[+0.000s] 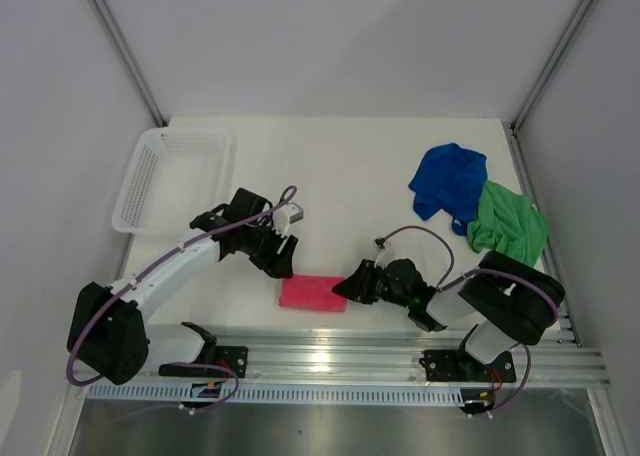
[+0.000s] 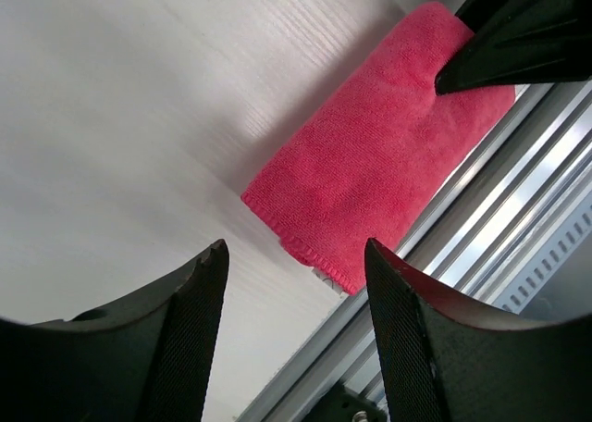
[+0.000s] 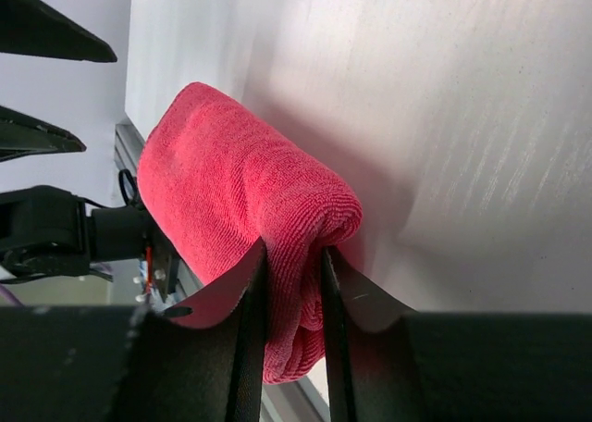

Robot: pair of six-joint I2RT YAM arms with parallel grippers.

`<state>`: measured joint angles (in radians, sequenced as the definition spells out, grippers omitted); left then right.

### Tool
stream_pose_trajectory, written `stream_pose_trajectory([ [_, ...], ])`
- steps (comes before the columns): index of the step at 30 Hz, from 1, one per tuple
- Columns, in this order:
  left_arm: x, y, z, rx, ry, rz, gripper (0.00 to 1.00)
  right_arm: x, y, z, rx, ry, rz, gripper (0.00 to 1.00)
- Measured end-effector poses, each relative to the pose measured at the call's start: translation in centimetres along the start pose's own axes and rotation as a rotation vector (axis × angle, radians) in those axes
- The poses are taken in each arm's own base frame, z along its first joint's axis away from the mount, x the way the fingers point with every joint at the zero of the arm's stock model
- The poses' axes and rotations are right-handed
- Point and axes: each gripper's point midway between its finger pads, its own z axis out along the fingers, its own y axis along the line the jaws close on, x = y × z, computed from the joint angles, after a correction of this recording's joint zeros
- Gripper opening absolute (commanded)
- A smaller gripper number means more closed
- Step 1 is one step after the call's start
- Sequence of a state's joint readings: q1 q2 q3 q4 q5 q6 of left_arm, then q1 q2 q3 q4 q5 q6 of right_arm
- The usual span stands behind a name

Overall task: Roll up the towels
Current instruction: Place the rolled towel into the container

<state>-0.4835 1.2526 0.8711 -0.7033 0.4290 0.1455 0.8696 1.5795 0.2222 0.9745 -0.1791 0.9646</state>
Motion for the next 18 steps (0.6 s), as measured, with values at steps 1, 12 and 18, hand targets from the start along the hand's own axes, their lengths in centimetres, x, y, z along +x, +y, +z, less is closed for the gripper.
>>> stream_pose_trajectory([
  [1, 0.1, 0.0, 0.2, -0.002, -0.002, -0.019, 0.64, 0.0, 0.0, 0.0, 0.0, -0.005, -0.014, 0.12],
  [12, 1.9, 1.9, 3.1, -0.012, 0.082, -0.267, 0.69, -0.5, -0.3, 0.1, 0.015, -0.046, -0.074, 0.13],
  [18, 2.7, 2.5, 4.4, 0.007, 0.127, -0.361, 0.69, -0.9, -0.6, 0.3, 0.027, -0.069, -0.075, 0.12],
])
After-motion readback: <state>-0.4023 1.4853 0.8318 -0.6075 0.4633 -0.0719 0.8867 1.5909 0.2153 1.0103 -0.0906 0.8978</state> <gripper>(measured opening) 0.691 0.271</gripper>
